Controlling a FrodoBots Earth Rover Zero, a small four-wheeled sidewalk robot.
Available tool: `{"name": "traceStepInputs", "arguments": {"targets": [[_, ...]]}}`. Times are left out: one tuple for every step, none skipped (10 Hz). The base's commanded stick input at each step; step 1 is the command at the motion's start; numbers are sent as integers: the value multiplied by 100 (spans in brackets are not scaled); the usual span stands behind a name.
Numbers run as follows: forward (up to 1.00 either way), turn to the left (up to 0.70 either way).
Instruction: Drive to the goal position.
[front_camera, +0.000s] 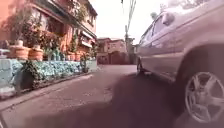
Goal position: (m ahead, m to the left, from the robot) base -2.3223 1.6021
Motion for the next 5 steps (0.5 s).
{"name": "traceStepInputs", "arguments": {"targets": [[70,0],[70,0],[70,0],[70,0],[70,0]]}}
